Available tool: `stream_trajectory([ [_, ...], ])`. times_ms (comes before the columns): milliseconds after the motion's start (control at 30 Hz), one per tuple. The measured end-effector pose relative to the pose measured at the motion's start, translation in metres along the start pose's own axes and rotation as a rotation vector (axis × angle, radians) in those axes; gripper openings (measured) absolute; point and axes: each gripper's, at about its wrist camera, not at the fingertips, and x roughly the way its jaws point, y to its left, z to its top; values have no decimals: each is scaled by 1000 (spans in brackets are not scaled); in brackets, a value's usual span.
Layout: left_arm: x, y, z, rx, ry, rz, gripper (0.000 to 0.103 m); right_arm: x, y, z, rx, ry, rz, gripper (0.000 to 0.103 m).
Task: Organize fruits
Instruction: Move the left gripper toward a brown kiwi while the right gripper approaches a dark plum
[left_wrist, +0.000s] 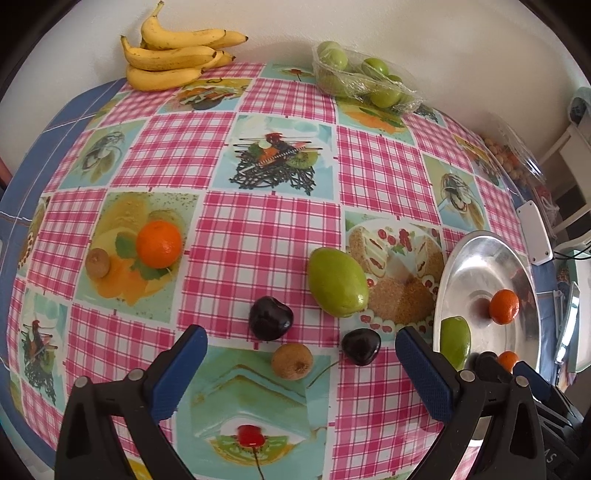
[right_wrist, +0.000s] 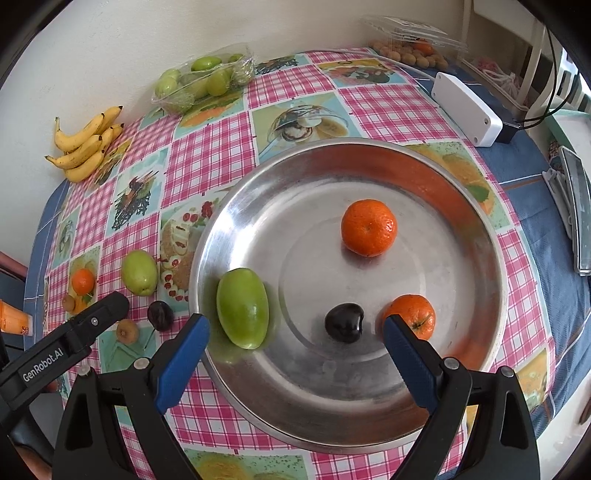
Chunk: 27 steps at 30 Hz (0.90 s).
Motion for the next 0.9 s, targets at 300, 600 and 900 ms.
stream_trajectory([
  [300,-13,49,11,-92,-55,73,103,6,17,-5,-15,22,-3,95],
  [600,-23,96,16,-114,-94,155,103,7,65,-11,-111,28,66,95],
  [900,-30,135,20,-177,-96,142,103,5,116,-17,-213,8,107,94],
])
